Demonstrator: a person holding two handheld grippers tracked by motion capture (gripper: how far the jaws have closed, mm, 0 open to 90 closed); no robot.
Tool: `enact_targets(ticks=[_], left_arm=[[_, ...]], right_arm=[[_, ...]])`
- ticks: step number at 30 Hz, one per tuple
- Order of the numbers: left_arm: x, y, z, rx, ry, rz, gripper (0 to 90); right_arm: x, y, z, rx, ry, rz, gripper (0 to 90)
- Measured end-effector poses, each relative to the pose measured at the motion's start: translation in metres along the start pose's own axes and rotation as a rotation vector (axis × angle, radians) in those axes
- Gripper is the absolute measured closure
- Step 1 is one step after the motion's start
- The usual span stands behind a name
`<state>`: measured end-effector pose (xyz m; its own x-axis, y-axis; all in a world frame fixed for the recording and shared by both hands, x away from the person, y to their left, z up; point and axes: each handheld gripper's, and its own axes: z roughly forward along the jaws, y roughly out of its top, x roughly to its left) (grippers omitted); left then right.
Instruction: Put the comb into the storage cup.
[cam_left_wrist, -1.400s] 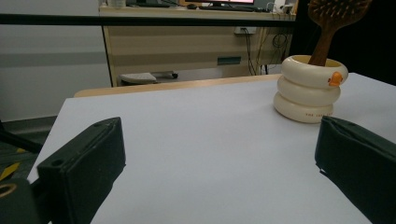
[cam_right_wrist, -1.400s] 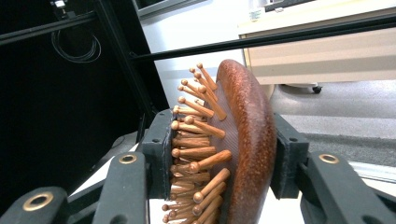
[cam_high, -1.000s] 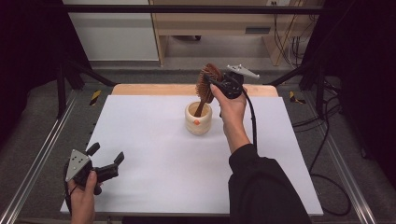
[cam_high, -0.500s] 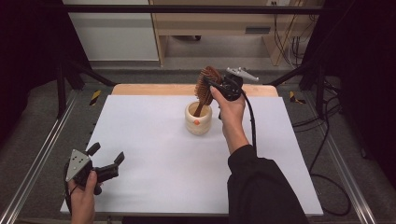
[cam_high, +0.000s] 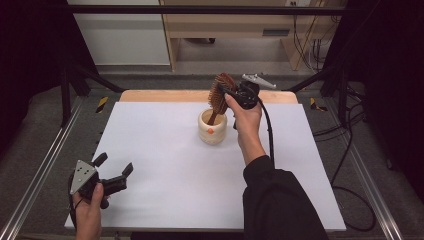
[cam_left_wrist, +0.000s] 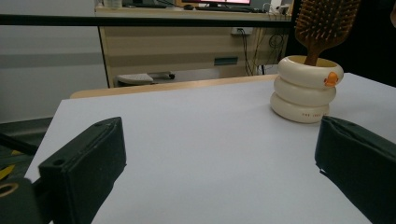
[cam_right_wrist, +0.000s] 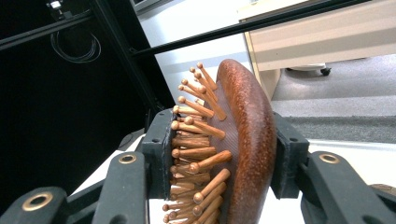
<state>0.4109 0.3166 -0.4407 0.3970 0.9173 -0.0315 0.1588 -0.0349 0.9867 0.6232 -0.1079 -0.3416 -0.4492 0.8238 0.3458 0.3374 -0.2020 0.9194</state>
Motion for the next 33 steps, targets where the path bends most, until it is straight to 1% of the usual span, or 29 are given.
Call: enact_targets(ticks=[21,33], left_arm=[[0.0,0.0,0.0,-0.001,0.0,0.001,2.0],[0.0,0.0,0.0,0.002,-0.001,0.003,2.0]], right_arm=[[-0.006,-0.007,0.002,0.008,0.002,0.017,51.1],[-0.008,-0.012,0.004,0.011,0.007,0.038,51.1]])
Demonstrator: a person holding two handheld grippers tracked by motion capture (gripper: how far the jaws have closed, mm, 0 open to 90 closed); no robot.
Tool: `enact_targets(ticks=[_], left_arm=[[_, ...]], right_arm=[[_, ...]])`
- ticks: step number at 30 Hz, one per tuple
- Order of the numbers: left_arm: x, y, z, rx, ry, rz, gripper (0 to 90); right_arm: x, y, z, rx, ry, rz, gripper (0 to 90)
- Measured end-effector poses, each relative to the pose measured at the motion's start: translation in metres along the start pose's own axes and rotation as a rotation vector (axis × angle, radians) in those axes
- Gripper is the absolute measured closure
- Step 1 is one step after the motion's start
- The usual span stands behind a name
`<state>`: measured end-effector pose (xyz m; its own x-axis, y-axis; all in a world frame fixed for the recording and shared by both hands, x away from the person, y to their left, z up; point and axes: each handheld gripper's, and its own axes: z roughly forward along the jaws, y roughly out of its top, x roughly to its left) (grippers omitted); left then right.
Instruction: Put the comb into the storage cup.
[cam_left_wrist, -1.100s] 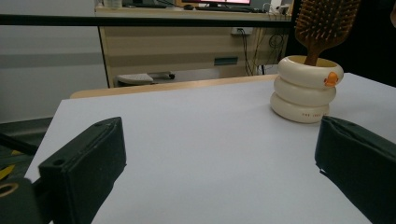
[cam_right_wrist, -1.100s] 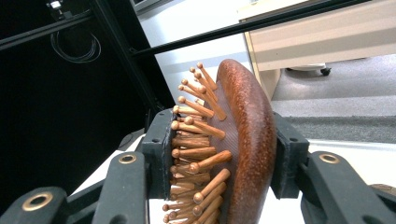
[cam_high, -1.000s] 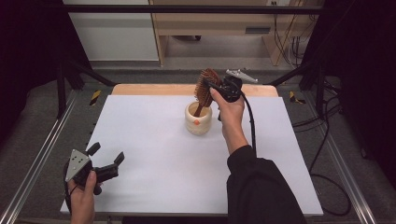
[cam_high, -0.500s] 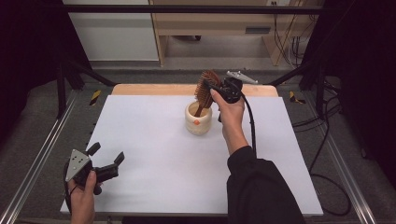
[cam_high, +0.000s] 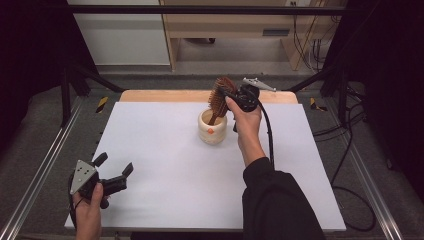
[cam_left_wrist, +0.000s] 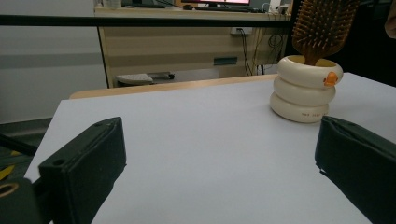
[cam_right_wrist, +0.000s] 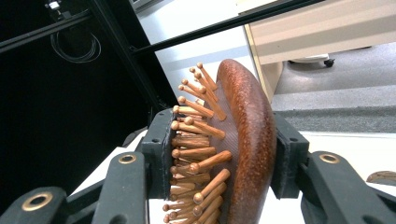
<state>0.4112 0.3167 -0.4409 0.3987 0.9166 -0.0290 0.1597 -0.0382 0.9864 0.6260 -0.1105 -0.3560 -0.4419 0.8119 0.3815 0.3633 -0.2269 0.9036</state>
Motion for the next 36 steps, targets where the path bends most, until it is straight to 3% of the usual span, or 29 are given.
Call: enact_targets(ticks=[36], left_arm=[[0.0,-0.0002,0.0005,0.002,-0.003,0.0,2.0]], right_arm=[[-0.0049,-0.007,0.0027,0.0,0.013,0.04,50.7]])
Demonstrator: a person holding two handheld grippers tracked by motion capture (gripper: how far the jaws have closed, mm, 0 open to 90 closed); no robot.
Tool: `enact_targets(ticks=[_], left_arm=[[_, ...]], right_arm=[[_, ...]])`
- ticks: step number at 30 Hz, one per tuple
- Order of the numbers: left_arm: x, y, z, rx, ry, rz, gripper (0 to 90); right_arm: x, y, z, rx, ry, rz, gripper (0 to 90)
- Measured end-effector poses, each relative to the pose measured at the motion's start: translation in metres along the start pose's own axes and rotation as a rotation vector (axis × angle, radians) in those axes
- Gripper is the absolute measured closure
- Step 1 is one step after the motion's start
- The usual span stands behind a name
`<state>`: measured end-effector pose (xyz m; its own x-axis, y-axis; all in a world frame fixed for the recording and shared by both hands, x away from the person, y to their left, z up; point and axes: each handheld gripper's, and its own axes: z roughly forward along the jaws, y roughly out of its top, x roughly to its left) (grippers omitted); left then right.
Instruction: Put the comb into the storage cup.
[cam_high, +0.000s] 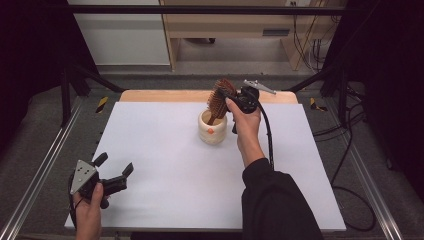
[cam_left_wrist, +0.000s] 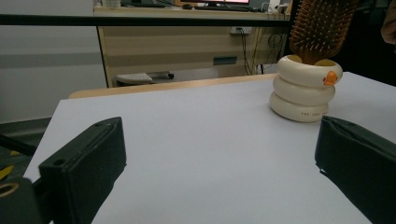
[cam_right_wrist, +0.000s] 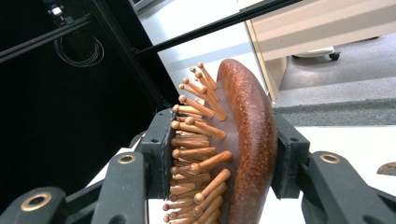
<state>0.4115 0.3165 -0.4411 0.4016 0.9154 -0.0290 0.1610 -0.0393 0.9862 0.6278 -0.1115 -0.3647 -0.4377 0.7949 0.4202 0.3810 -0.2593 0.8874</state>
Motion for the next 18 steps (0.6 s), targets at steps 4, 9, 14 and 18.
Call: enact_targets(ticks=[4,9,14,18], left_arm=[[-0.0002,0.0,0.0001,0.0,0.0,0.001,2.0],[-0.0003,-0.0001,0.0002,0.001,0.0,0.001,2.0],[-0.0002,-0.0001,0.0002,0.001,-0.001,0.001,2.1],[-0.0002,-0.0002,0.0003,0.002,-0.001,0.001,2.1]], right_arm=[[-0.0009,0.0002,-0.0005,0.003,0.003,0.007,50.4],[-0.0025,-0.0005,-0.0008,0.001,0.0,0.009,50.2],[-0.0048,-0.0011,-0.0012,0.001,0.001,0.019,49.7],[-0.007,-0.001,-0.002,0.004,-0.002,0.031,49.3]])
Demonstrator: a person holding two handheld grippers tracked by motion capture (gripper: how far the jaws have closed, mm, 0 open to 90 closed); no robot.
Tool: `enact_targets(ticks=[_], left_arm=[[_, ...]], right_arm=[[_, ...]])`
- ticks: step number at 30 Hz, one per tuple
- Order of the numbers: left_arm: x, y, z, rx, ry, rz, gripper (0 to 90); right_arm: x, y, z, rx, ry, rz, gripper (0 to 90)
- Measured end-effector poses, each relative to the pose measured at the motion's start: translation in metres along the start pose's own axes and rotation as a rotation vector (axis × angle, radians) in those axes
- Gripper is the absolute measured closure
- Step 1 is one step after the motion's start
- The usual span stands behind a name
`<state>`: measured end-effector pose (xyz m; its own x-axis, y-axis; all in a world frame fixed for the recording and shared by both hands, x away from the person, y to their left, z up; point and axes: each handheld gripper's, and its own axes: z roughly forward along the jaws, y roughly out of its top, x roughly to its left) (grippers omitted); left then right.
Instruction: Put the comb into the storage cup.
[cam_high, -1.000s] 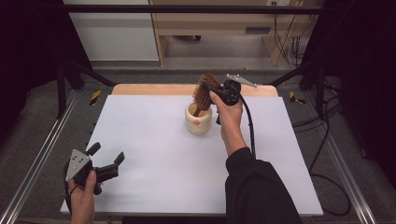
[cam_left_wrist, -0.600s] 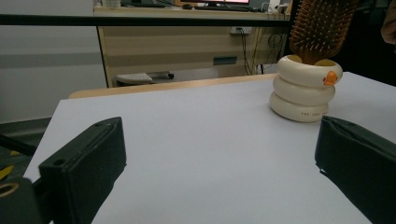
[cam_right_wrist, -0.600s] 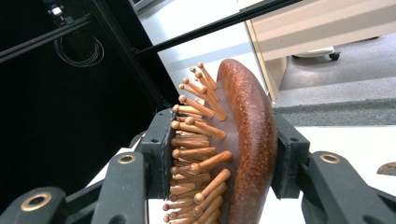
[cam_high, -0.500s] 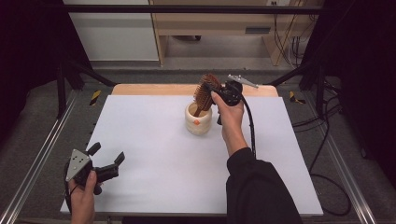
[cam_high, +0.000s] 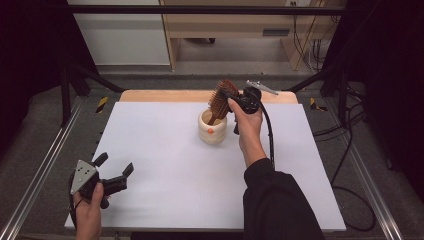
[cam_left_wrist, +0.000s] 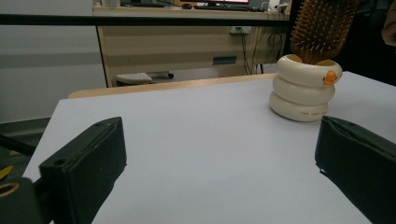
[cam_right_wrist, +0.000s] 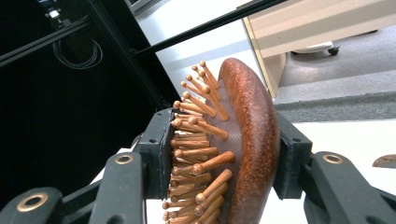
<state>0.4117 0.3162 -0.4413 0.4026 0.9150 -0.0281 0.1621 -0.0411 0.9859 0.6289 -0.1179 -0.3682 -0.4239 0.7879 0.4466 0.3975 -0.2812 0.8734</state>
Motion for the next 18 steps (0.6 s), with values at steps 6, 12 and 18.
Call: enact_targets(ticks=[6,12,18], left_arm=[[-0.0002,-0.0001,0.0002,0.001,0.0,0.001,2.1],[0.0,-0.0001,0.0002,0.002,-0.001,0.001,2.1],[-0.0001,-0.0001,0.0003,0.003,-0.002,0.002,2.1]], right_arm=[[-0.0027,-0.0005,-0.0011,0.001,-0.006,0.01,48.8],[-0.0064,-0.0008,-0.002,0.003,-0.011,0.023,48.0],[-0.0098,-0.0011,-0.0031,0.003,-0.006,0.04,47.4]])
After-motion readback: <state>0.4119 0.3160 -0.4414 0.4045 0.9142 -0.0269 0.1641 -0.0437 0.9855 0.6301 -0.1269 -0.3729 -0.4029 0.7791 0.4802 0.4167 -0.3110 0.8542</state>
